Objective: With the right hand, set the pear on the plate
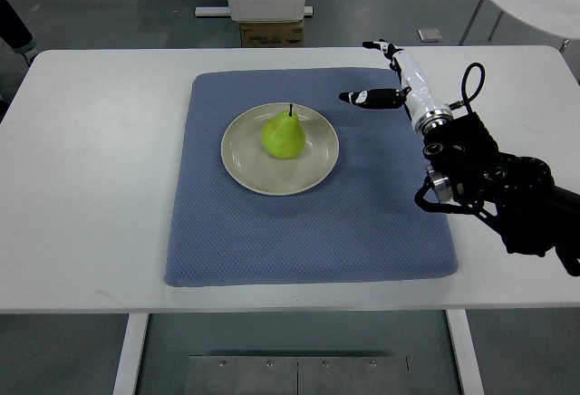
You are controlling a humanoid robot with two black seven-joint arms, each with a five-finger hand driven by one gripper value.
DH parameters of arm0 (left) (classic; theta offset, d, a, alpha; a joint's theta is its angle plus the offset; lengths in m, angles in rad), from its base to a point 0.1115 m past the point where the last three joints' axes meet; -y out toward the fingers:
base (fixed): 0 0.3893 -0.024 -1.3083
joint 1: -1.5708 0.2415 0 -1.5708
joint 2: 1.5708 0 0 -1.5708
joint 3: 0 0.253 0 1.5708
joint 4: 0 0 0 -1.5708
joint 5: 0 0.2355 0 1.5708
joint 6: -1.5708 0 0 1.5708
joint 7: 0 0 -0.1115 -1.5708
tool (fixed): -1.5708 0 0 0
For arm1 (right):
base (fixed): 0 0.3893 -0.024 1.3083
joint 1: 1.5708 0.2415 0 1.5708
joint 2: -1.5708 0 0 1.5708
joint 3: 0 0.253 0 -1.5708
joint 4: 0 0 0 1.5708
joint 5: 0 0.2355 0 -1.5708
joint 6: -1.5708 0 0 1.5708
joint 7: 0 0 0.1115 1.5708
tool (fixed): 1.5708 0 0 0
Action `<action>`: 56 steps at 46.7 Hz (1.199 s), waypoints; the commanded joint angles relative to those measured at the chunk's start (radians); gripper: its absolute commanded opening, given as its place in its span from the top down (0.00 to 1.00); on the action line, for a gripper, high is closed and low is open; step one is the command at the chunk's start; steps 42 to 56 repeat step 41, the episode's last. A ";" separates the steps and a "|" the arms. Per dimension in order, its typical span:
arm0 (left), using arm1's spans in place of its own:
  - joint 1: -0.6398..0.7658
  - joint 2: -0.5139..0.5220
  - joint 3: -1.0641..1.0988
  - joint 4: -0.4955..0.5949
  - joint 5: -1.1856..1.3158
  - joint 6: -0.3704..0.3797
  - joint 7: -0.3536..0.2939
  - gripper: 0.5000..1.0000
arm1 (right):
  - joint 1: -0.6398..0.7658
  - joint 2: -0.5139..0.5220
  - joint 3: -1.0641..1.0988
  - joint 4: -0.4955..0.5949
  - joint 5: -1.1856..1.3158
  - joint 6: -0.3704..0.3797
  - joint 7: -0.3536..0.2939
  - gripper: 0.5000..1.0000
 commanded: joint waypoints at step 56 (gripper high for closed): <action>0.000 0.000 0.000 0.000 0.000 0.000 0.000 0.00 | -0.085 -0.023 0.285 -0.173 0.289 0.294 -0.058 0.00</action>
